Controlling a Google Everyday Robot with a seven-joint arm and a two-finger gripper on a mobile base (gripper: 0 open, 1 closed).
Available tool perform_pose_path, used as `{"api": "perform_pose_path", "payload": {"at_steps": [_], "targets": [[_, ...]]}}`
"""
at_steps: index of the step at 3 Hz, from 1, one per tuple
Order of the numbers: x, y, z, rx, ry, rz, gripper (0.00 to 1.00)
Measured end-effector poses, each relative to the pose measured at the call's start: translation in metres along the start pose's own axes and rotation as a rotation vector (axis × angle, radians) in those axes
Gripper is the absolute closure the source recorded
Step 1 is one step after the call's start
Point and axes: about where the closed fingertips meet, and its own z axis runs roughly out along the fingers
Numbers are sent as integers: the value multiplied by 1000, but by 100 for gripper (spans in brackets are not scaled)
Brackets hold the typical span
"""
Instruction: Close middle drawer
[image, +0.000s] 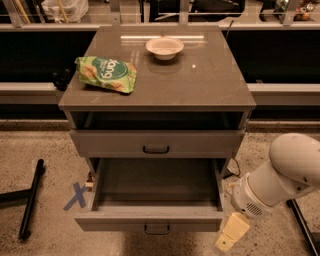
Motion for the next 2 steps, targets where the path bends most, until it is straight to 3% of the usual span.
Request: {"api": "perform_pose_path", "payload": {"at_steps": [1,2], "targets": [[1,-2,4,-4,1,8,0],[12,-9,41,-44,17,70,0]]}}
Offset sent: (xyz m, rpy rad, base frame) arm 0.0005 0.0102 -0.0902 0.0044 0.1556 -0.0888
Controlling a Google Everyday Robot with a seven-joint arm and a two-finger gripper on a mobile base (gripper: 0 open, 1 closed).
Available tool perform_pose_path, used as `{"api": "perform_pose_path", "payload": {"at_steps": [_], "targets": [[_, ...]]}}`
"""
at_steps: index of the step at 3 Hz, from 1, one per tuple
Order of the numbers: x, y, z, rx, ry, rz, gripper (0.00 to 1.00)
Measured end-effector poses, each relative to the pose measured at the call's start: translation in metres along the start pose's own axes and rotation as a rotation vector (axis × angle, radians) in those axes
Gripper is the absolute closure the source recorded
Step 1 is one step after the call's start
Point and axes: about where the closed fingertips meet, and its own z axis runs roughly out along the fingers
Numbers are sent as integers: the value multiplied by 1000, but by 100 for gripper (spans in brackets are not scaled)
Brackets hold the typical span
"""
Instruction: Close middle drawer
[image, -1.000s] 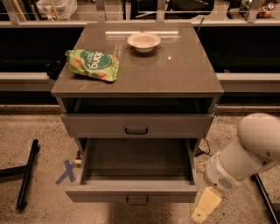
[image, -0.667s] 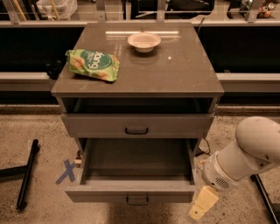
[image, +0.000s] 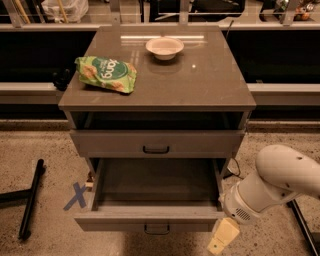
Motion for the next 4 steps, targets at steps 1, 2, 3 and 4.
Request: {"api": "perform_pose_path", "payload": {"at_steps": [1,2,3,4], "targets": [[26,-12,52,-55,5,97,0],[49,-26,121,-124,2,187,0],[57,-35,166,-172,4,220,0],[56,-53,199,-154,-13,234,18]]}}
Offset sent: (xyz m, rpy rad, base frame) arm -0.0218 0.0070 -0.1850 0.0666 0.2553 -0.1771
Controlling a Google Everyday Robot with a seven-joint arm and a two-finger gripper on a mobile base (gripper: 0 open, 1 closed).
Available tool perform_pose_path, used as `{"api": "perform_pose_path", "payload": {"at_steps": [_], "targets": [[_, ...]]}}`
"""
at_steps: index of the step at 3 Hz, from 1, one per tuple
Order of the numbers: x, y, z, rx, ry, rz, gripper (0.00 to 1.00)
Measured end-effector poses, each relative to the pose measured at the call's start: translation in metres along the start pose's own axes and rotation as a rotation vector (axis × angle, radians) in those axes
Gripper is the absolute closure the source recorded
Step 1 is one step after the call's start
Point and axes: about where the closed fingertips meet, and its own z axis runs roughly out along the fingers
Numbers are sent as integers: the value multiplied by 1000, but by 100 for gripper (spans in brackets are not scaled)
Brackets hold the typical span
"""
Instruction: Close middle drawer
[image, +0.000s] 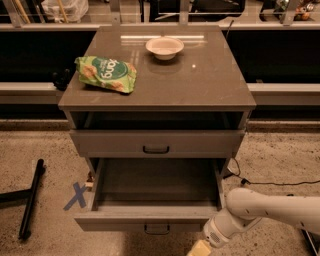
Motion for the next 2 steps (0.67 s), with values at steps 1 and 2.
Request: {"api": "perform_pose_path", "payload": {"at_steps": [1,2], "targets": [[-22,-37,11,67,-87,6,49],[-32,-55,9,105,-130,12,72]]}}
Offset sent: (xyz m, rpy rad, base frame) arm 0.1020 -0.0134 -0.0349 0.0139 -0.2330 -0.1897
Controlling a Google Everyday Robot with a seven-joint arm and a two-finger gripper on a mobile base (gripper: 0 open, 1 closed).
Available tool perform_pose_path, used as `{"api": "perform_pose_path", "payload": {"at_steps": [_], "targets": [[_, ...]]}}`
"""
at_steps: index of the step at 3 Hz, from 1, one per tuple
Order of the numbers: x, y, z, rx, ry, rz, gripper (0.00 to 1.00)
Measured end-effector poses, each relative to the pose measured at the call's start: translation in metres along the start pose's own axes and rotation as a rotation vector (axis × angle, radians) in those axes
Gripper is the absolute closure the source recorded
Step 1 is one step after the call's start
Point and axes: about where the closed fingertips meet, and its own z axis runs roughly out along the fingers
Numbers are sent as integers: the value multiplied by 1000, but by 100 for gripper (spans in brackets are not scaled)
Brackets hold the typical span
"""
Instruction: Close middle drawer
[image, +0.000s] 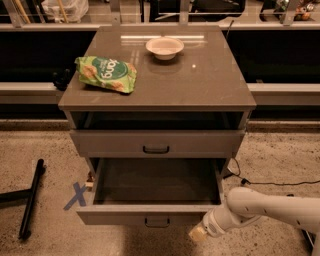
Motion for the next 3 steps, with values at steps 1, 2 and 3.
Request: {"api": "perform_pose_path", "payload": {"at_steps": [1,2,3], "targets": [[1,1,1,-3,1,0,95],[1,1,2,-4,2,0,100],[-2,-12,4,12,-19,6,100]]}}
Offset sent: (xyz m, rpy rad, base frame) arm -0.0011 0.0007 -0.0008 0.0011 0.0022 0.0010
